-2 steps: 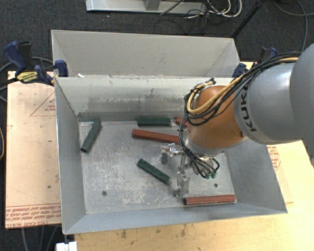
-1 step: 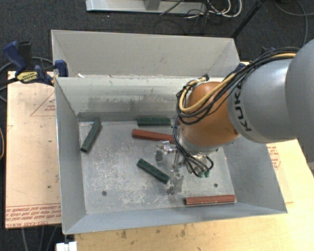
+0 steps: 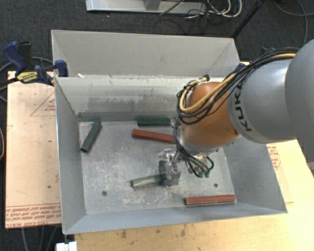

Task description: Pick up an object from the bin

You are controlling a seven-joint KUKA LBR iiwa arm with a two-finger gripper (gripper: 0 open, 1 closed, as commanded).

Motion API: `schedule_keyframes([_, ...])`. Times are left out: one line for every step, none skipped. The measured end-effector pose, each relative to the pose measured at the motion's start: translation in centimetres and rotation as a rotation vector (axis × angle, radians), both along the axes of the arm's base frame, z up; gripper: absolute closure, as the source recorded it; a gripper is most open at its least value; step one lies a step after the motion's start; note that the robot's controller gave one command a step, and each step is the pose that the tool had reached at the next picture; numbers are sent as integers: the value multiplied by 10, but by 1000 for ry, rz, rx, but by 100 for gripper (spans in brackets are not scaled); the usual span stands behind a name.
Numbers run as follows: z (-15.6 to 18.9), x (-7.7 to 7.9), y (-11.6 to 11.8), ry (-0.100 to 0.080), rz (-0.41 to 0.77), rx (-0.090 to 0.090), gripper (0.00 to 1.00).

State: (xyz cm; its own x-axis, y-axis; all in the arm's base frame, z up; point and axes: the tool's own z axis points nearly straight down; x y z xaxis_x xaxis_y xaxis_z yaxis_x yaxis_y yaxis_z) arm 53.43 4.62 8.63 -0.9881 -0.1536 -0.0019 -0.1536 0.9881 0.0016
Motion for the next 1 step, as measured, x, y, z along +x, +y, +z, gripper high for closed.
schedule_keyframes([130, 2, 19, -10, 45, 0, 100])
